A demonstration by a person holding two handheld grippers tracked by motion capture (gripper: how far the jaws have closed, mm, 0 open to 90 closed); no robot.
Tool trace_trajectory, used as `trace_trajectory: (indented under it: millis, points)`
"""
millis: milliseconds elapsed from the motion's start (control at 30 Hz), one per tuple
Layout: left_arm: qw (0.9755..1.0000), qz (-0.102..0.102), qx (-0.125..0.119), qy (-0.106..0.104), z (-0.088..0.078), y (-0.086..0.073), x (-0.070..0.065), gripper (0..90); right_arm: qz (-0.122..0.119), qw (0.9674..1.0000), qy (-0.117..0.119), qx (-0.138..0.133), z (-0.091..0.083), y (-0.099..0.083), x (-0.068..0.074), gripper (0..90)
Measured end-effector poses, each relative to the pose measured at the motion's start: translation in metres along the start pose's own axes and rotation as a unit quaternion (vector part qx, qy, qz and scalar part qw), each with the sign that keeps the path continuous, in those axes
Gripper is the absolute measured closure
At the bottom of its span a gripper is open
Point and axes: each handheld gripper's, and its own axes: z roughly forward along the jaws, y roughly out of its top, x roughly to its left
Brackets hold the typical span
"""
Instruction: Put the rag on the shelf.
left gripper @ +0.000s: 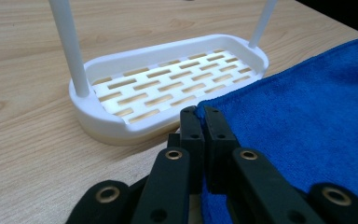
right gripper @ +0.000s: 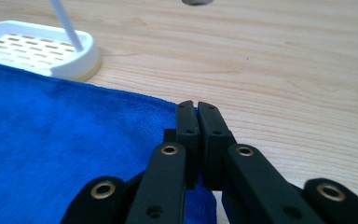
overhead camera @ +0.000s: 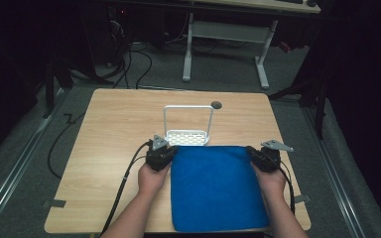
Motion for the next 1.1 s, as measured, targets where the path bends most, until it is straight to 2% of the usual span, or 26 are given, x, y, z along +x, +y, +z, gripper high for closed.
trace_trajectory:
  millis: [67, 233, 333, 400, 467, 600, 700, 767, 800, 900, 1100]
  points:
    - [0.9999, 0.003, -0.010, -0.006, -0.003, -0.001, 0.000, 88.3, -0.006, 0.9997, -0.001, -0.022, -0.012, -0.002, 0.007, 88.7]
    - [0.9990, 0.021, -0.031, -0.023, -0.011, -0.002, -0.003, 88.4, -0.009, 0.9989, -0.002, -0.047, -0.025, -0.007, 0.014, 88.7]
    - [0.9991, 0.007, -0.035, -0.025, -0.017, -0.002, -0.002, 88.5, -0.002, 0.9983, 0.003, -0.058, -0.033, -0.007, 0.014, 88.7]
    - [0.9990, 0.009, -0.039, -0.022, -0.025, -0.003, -0.004, 88.6, 0.004, 0.9978, 0.011, -0.065, -0.038, -0.008, 0.015, 88.7]
    - [0.9985, 0.024, -0.045, -0.022, -0.037, -0.002, -0.008, 88.6, 0.006, 0.9970, 0.023, -0.073, -0.043, -0.008, 0.017, 88.7]
    - [0.9969, 0.037, -0.065, -0.024, -0.059, -0.003, -0.014, 88.6, -0.002, 0.9964, 0.031, -0.079, -0.046, -0.005, 0.024, 88.7]
    - [0.9961, 0.028, -0.079, -0.027, -0.071, -0.010, -0.014, 88.6, -0.012, 0.9951, 0.036, -0.091, -0.052, -0.001, 0.034, 88.7]
    - [0.9966, 0.032, -0.075, -0.016, -0.075, -0.010, -0.011, 88.6, -0.019, 0.9940, 0.040, -0.099, -0.056, 0.002, 0.041, 88.7]
    - [0.9961, 0.025, -0.084, -0.009, -0.080, -0.009, -0.007, 88.6, -0.025, 0.9929, 0.043, -0.109, -0.059, 0.005, 0.047, 88.7]
    - [0.9953, 0.019, -0.095, -0.004, -0.087, -0.008, -0.003, 88.6, -0.030, 0.9919, 0.046, -0.115, -0.062, 0.007, 0.054, 88.7]
    - [0.9910, 0.023, -0.131, 0.014, -0.112, 0.002, 0.000, 88.7, -0.039, 0.9892, 0.045, -0.134, -0.066, 0.012, 0.066, 88.8]
